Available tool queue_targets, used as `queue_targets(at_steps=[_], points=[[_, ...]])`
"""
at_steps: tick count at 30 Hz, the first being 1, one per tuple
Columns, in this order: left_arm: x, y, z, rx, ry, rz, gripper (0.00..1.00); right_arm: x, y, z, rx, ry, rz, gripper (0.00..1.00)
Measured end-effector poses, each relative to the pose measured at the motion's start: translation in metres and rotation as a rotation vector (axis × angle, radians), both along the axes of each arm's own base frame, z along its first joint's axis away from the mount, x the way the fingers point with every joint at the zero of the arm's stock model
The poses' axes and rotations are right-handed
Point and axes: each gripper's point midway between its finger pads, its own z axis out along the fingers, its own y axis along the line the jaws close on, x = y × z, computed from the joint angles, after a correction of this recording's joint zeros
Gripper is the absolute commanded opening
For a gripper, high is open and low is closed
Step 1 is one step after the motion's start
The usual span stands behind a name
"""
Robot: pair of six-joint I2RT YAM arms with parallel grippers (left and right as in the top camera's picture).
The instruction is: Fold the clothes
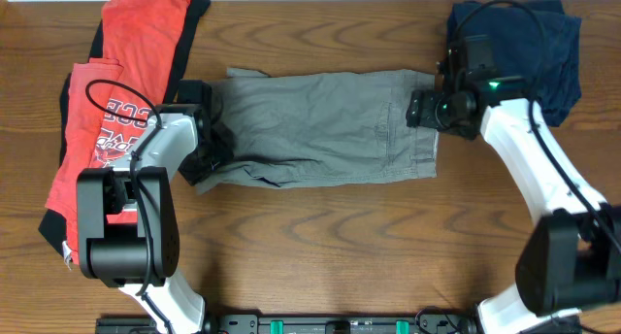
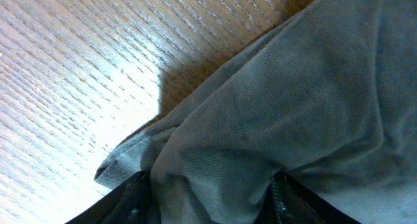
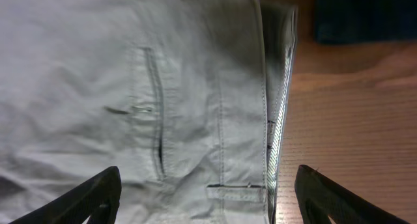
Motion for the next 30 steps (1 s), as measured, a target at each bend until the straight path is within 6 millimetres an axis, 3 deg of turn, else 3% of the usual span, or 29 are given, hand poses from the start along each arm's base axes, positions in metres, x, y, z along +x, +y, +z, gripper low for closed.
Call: queue_targets(at_steps=[4,9,16,20,30], points=[[-0.008,0.001,0.002,0.003,0.039,-0.032,0.6,-0.002,-0.001,-0.027,-0.011,0.071,-0.001,0.8],[-0.013,0.002,0.013,0.011,0.043,-0.108,0.62,-0.004,-0.007,-0.044,-0.002,0.122,-0.016,0.8],[0.004,0.003,0.079,0.038,-0.166,-0.209,0.7,-0.001,-0.032,-0.046,0.004,0.128,-0.07,0.78],[0.013,0.003,0.102,0.058,-0.258,-0.261,0.7,-0.002,-0.036,-0.057,0.018,0.151,-0.061,0.75],[0.036,0.003,0.113,0.095,-0.353,-0.352,0.7,-0.007,-0.022,-0.096,0.084,0.24,0.005,0.65]])
